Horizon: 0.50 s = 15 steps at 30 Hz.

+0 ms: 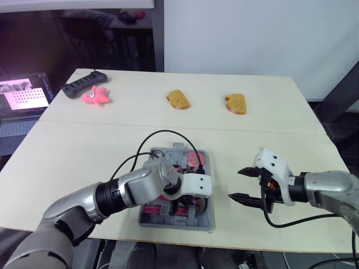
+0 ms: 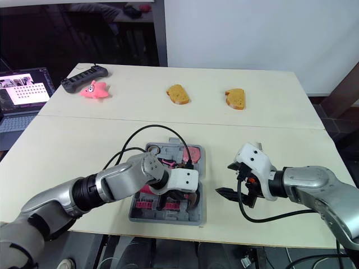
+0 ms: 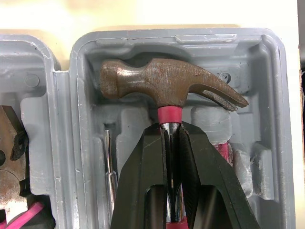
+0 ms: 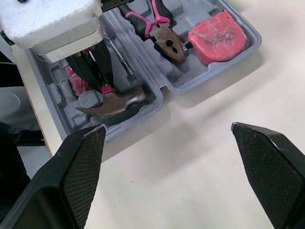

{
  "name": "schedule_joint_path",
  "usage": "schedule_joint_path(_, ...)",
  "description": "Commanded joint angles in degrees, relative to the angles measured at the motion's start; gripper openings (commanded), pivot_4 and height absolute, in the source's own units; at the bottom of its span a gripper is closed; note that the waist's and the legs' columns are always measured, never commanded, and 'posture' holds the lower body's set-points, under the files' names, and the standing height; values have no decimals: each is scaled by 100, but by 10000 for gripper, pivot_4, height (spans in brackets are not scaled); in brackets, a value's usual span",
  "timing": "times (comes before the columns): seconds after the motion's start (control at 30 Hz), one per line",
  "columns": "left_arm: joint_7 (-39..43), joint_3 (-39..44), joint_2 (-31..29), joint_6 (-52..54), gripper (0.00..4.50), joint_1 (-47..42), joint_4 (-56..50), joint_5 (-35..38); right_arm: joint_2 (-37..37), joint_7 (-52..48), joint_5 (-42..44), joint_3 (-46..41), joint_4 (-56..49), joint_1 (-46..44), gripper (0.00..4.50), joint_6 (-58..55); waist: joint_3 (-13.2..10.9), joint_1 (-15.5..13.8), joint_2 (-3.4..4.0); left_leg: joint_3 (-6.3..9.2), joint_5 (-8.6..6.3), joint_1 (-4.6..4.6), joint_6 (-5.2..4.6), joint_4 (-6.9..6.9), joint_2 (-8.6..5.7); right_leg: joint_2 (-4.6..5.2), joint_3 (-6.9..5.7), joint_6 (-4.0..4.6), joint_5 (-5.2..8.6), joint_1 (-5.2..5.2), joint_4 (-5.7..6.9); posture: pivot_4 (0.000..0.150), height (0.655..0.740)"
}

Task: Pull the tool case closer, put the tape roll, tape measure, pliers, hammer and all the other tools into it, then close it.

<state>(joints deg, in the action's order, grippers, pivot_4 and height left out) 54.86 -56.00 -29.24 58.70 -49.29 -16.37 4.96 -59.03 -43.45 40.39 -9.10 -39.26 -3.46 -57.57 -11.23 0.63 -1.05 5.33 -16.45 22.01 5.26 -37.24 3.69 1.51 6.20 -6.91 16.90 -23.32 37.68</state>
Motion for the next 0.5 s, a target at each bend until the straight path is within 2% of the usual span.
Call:
schedule_joint_path(0.03,52,7,-65,-156,9887,74,-38,-116,36,22,78,-57,-190,-21,45000,27,0,0,0,0,0,0,0,0,0,0,0,0,0,0,1,1500,7400)
schedule_joint_path(0.23,125,397,-229,-264,37920,41,-350,-95,29,20,87,-31,-140,-74,45000,72,0,1,0,0,0,-4,0,-1,0,0,0,0,0,1,7,1500,7400)
schedule_joint_path(0.5,417,1227,-909,-712,37920,117,-659,14,47,11,80,50,-91,-153,45000,128,0,11,0,0,0,-9,0,1,0,-1,0,1,1,0,15,1500,7400)
